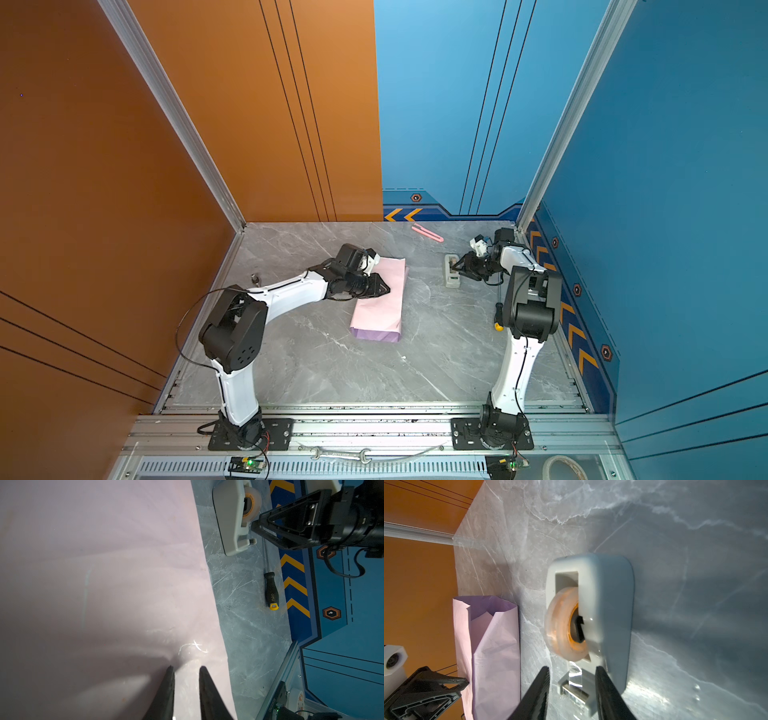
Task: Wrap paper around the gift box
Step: 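Reach the right gripper to the white tape dispenser while the left holds the paper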
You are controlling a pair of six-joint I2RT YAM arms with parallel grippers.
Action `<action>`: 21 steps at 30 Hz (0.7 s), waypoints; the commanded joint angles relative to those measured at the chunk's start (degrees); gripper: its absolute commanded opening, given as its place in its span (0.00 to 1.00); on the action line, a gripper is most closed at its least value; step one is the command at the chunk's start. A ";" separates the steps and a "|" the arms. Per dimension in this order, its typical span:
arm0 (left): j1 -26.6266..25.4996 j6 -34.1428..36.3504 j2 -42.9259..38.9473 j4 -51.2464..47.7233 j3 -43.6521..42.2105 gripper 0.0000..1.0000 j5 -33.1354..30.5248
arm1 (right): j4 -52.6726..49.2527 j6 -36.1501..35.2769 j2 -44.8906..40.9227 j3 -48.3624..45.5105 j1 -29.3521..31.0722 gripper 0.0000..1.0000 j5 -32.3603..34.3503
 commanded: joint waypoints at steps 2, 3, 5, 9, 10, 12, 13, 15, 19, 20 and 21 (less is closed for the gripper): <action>0.94 -0.30 1.55 -6.35 -1.89 0.24 -2.37 | -2.23 -1.84 2.28 1.75 0.22 0.39 -2.09; 1.00 -0.19 1.48 -6.26 -1.89 0.24 -2.34 | -2.38 -1.85 2.40 1.93 0.29 0.38 -2.45; 0.94 -0.16 1.53 -6.33 -1.82 0.24 -2.38 | -2.68 -2.12 2.79 2.09 0.33 0.38 -2.73; 0.98 -0.24 1.56 -6.29 -1.93 0.24 -2.46 | -3.69 -2.72 3.39 2.27 0.54 0.38 -2.99; 0.94 -0.17 1.53 -6.31 -1.98 0.24 -2.47 | -4.11 -2.86 3.48 2.42 0.52 0.38 -2.72; 0.99 -0.14 1.56 -6.34 -2.10 0.24 -2.50 | -4.70 -3.16 3.96 2.61 0.44 0.38 -2.46; 0.98 -0.14 1.55 -6.28 -2.15 0.24 -2.61 | -5.05 -3.29 4.34 2.77 0.36 0.38 -2.92; 0.94 -0.14 1.53 -6.29 -2.12 0.24 -2.69 | -5.62 -3.68 4.91 3.15 0.41 0.38 -3.93; 1.00 -0.15 1.62 -6.26 -1.96 0.24 -2.65 | -6.39 -4.26 6.06 4.10 0.30 0.38 -5.61; 0.94 -0.14 1.65 -6.27 -1.96 0.24 -2.60 | -6.55 -4.24 6.40 4.32 0.28 0.38 -6.08; 0.94 -0.23 1.65 -6.30 -1.89 0.24 -2.71 | -6.80 -4.26 6.73 4.62 0.14 0.38 -6.33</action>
